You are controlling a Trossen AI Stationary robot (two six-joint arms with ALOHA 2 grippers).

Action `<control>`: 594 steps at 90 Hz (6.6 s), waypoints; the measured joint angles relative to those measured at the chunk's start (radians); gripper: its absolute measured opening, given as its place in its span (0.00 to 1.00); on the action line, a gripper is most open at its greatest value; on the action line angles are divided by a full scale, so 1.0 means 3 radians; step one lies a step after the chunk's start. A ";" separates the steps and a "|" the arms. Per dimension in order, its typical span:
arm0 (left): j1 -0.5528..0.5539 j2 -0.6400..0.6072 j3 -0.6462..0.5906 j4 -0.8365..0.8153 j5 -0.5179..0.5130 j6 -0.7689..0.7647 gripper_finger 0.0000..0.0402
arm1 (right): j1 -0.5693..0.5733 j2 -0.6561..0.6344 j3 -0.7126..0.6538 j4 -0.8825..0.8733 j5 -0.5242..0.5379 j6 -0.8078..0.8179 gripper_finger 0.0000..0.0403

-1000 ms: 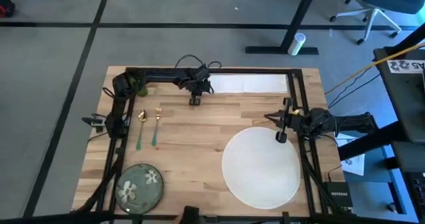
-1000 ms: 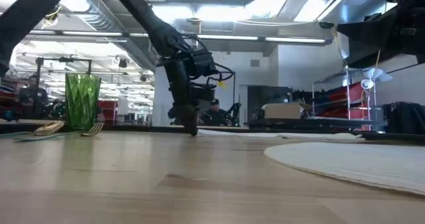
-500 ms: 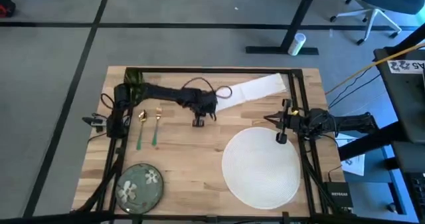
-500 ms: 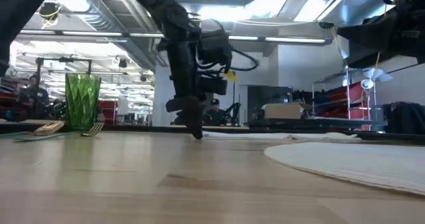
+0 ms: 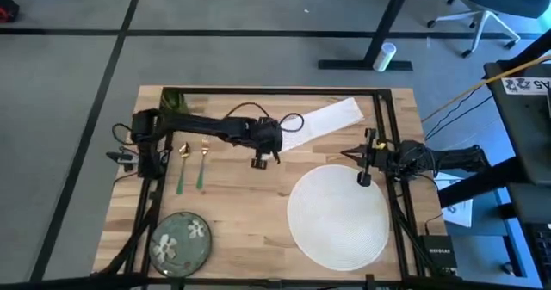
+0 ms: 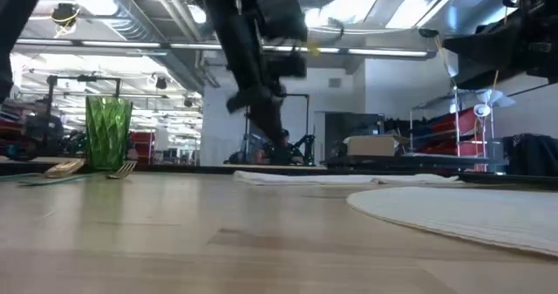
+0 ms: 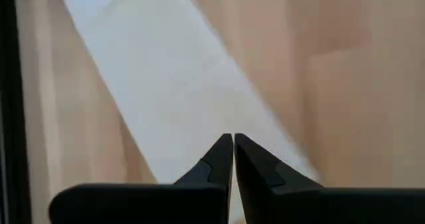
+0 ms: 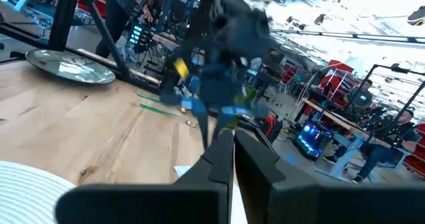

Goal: Set table place
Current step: Fold the white table napkin

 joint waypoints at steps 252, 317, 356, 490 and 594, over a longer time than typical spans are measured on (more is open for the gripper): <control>-0.1791 0.0350 -0.0270 0.0182 0.0236 -0.2965 0.00 | -0.1921 0.6167 0.3342 -0.1143 -0.0712 -0.0292 0.00; -0.1720 -0.0349 -0.0277 -0.1008 -0.0808 -0.3084 0.00 | -0.1417 0.6513 0.4577 -0.2008 -0.0347 -0.1039 0.00; -0.1767 -0.0345 -0.0654 -0.0931 -0.0484 -0.3262 0.00 | -0.1783 0.6514 0.4262 -0.2162 -0.0084 -0.0883 0.00; -0.2079 -0.0133 -0.1262 0.0968 -0.0422 -0.4449 0.00 | -0.1921 0.7006 0.4616 -0.1694 -0.1258 -0.0865 0.00; -0.1920 -0.0614 -0.1232 0.0788 -0.0657 -0.3343 0.00 | -0.1915 0.7041 0.5010 -0.2152 -0.1353 -0.1000 0.00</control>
